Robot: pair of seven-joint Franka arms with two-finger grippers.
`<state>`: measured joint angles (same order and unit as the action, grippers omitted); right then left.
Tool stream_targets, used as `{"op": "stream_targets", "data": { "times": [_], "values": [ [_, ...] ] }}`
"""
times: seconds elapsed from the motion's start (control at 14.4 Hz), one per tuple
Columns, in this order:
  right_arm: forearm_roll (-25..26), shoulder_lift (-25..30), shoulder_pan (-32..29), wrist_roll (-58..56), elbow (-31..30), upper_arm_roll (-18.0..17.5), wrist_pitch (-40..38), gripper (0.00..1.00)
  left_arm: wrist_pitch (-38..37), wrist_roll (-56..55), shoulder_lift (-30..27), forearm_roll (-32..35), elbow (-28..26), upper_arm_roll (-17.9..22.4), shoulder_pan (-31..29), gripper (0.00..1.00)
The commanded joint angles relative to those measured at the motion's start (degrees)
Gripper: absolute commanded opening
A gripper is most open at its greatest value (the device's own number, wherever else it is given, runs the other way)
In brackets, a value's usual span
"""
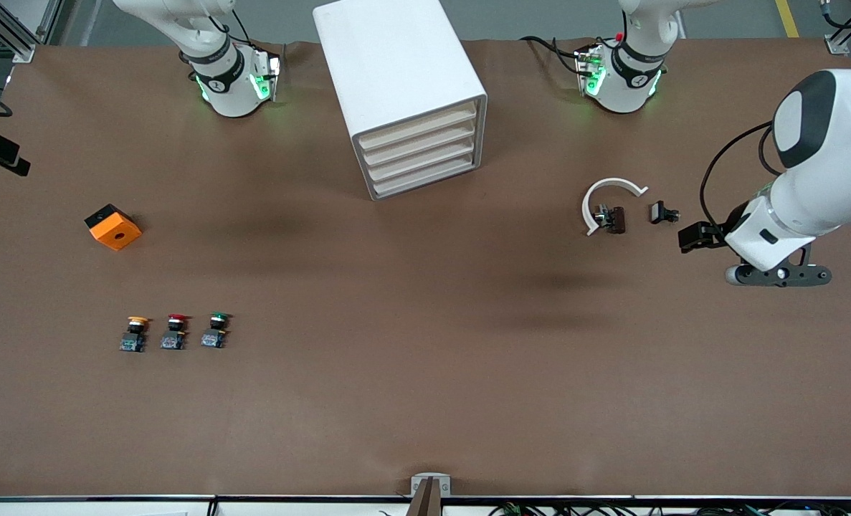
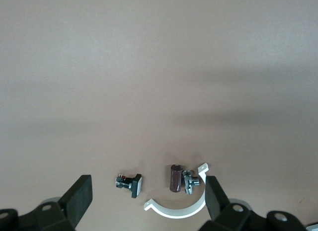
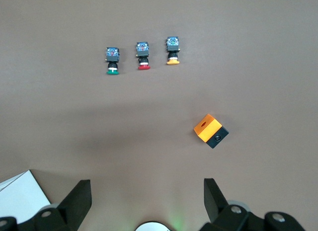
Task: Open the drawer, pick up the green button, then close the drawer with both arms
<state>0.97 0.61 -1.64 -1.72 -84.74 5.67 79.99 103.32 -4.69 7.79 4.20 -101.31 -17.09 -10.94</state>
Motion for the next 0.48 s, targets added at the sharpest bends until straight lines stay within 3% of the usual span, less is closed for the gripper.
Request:
{"op": "stream_targets", "data": {
  "times": [0.0,0.28,0.42],
  "values": [
    [0.00,2.20,-0.55,-0.22,-2.61,-0.57,-0.54,1.00,0.13,3.45,-4.88,-0.16,-4.16,-0.84,-2.06,1.00],
    [-0.18,5.70,-0.47,-0.22,-6.91,-0.48,0.25,1.00,0.65,4.69,-6.56,-0.42,-5.83,0.56,-0.24,1.00],
    [-0.79,7.90,-0.64,-0.22,-9.99,-0.48,2.35,1.00,0.66,4.60,-6.82,-0.42,-5.83,7.64,6.42,1.00]
  ]
}}
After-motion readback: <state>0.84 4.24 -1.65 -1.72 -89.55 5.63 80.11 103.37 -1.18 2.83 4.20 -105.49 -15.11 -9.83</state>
